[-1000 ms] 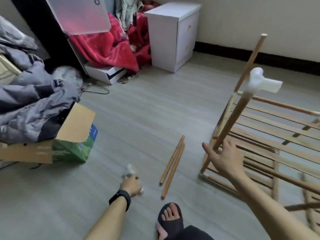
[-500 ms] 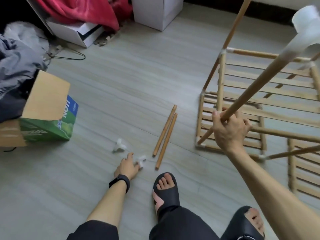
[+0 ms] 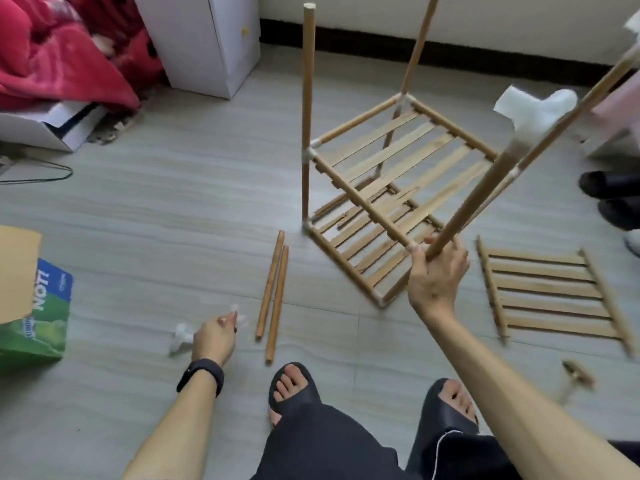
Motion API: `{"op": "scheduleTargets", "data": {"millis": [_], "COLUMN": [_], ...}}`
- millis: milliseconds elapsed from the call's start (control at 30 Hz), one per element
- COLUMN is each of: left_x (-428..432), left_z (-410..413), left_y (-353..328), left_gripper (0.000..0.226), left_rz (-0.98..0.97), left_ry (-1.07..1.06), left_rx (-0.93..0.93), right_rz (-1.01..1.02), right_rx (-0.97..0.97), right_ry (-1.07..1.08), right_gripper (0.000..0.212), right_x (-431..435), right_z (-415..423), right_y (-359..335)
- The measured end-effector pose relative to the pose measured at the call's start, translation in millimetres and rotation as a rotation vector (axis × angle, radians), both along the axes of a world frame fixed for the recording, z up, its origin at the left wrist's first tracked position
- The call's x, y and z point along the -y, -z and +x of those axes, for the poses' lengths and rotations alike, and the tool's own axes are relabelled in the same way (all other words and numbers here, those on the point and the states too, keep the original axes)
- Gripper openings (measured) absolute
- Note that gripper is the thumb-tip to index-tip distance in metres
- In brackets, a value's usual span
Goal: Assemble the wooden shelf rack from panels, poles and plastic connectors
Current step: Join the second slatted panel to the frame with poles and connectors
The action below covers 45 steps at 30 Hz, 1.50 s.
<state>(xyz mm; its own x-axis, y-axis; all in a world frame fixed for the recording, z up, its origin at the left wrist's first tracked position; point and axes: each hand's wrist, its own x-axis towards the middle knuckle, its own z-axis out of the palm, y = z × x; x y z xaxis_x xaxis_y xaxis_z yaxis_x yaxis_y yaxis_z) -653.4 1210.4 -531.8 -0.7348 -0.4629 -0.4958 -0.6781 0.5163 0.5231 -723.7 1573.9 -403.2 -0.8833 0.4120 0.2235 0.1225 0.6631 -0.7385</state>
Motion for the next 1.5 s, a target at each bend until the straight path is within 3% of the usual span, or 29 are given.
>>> {"op": "scheduleTargets", "data": {"millis": [100,233,367,533,700,833,933,1033,1133,1300,1400,1500], "left_x": [-18,-59,-108,-183,-222,-227,-236,-255,-277,-291,-281,-270], "left_z": [-43,-104,-165,-185,-165,-140,-122,-109,-100,-91,-93,-96], "left_y": [-64,-167,-267,-343,-347,-350,-354,-359,-363,-360,-357,-357], "left_gripper": [0.052,0.057,0.058,0.051,0.058,0.053,0.052,0.045,0.035,0.034,0.036,0.048], "left_rz": [0.094,0.276,0.599,0.862,0.787,0.705,0.663,0.682,0.703,0.785,0.813,0.939], "left_ry": [-0.068,-0.115,-0.168,0.019,-0.03,0.075,0.152,0.157,0.162,0.25,0.297,0.315], "left_rx": [-0.215,-0.497,-0.711,-0.715,-0.735,-0.725,-0.682,-0.612,-0.56,-0.585,-0.583,-0.511], "right_rz": [-0.15,-0.274,-0.426,-0.386,-0.317,-0.199,0.008,0.085,-0.062,-0.513,-0.592,-0.645], "right_rx": [-0.011,0.018,0.112,0.197,0.393,0.646,0.843,0.879,0.767,0.297,0.136,0.083], "right_ry": [0.143,0.353,0.512,0.354,0.246,0.232,-0.029,-0.254,-0.43,-0.651,-0.703,-0.752], "right_gripper": [0.008,0.028,0.032,0.028,0.046,0.067,0.037,0.032,0.038,0.036,0.027,0.035], "right_x": [-25,-69,-112,-149,-166,-167,-153,-129,-114,-95,-88,-85], "right_z": [5,5,1,-24,-67,-93,-99,-99,-98,-59,-27,-11], "right_y": [-5,-17,-21,-25,-46,-66,-88,-129,-180,-243,-247,-245]}}
